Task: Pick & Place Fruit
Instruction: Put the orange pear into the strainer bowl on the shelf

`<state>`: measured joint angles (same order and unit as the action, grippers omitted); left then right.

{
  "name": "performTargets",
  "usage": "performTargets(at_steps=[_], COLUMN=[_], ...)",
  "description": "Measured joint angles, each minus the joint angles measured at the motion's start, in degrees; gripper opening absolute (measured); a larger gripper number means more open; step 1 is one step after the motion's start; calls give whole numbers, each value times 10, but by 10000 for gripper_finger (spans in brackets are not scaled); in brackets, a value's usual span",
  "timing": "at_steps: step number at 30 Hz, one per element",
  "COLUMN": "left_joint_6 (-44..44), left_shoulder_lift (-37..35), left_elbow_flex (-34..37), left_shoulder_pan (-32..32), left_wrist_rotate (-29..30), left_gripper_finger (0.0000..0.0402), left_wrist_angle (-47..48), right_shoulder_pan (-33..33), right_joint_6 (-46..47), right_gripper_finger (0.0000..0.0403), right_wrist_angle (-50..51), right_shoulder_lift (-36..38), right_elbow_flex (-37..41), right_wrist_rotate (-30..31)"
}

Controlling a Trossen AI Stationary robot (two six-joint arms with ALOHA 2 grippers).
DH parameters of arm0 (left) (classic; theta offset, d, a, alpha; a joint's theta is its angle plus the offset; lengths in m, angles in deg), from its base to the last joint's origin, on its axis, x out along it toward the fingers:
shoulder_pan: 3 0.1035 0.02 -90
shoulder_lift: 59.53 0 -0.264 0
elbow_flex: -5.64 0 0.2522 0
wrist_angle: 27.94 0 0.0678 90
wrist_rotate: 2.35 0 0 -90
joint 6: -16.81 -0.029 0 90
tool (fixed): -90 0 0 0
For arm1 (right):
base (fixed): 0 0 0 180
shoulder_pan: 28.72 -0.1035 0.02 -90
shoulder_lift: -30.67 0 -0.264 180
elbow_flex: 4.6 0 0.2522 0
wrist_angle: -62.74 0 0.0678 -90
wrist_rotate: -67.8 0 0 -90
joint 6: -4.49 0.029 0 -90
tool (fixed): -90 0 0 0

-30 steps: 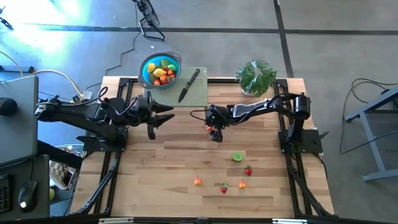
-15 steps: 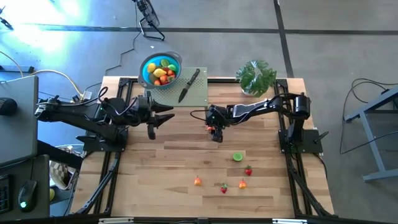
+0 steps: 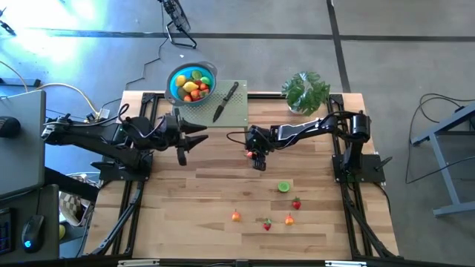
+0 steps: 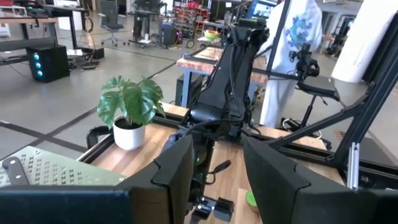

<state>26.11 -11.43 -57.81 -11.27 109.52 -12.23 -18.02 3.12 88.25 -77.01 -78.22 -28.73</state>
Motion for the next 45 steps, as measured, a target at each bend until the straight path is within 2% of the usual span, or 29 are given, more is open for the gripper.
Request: performTargets(at_steps=[12, 20, 28, 39, 45], left_joint_6=[0, 0, 0, 0, 0], left_shoulder_lift=[0, 0, 0, 0, 0], left_elbow_flex=[0, 0, 0, 0, 0], left_shoulder_pan=[0, 0, 0, 0, 0], left_wrist_rotate=[0, 0, 0, 0, 0], left_gripper_finger=[140, 140, 140, 140, 140], left_wrist_angle=[4, 14, 13, 13, 13], right_shoulder_pan=[-2, -13, -16, -17, -17], right_joint_6=[-49, -50, -49, -14, 3], right_gripper_finger=[179, 214, 209, 194, 218], right_wrist_angle=[10, 12, 10, 9, 9], right_shoulder_lift=[0, 0, 0, 0, 0], right_elbow_flex=[0, 0, 0, 0, 0], right_wrist_rotate=[1, 4, -59, -58, -61])
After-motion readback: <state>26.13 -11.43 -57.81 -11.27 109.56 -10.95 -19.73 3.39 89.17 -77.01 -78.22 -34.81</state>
